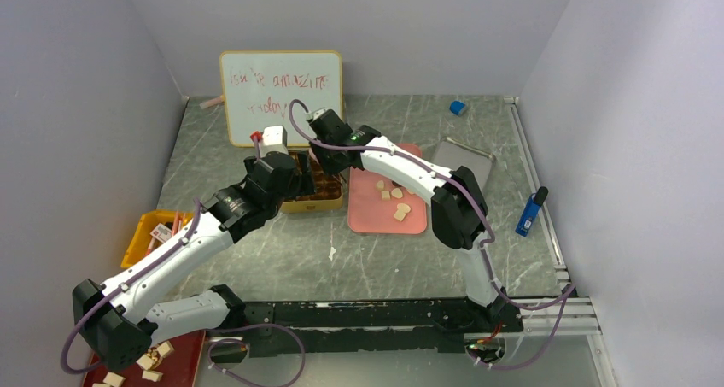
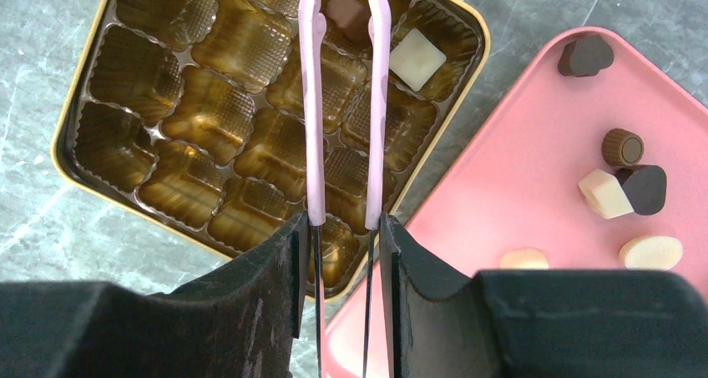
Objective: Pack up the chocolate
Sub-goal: Place the fake chocolate in the packing box, then pick up the fake chocolate from the plate.
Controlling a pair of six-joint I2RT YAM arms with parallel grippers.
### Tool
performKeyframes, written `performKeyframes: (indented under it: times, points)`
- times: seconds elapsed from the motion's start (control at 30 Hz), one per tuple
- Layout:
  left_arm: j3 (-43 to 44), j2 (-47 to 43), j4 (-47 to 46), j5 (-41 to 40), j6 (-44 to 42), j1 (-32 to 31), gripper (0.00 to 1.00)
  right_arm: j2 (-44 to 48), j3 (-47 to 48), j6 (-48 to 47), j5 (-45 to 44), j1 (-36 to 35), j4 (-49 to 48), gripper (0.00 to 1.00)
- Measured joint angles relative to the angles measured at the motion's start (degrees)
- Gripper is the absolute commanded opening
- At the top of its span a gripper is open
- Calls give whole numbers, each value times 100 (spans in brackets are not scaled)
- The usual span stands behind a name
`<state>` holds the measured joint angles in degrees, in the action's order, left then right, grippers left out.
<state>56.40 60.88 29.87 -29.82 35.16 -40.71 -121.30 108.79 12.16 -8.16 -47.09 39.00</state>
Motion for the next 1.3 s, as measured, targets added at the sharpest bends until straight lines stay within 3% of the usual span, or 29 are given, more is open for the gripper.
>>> performKeyframes:
  times: [0.63,1.07,1.3]
  points:
    - [-90,-31,17,11,0,2,92,70,-385,9,-136,9,-168,37]
    - [-118,20,-70,203,-4,2,91,1825,-2127,256,-680,435,-179,37]
    - [-120,192,-221,323,-31,0,91,2212,-2750,382,-828,579,-192,37]
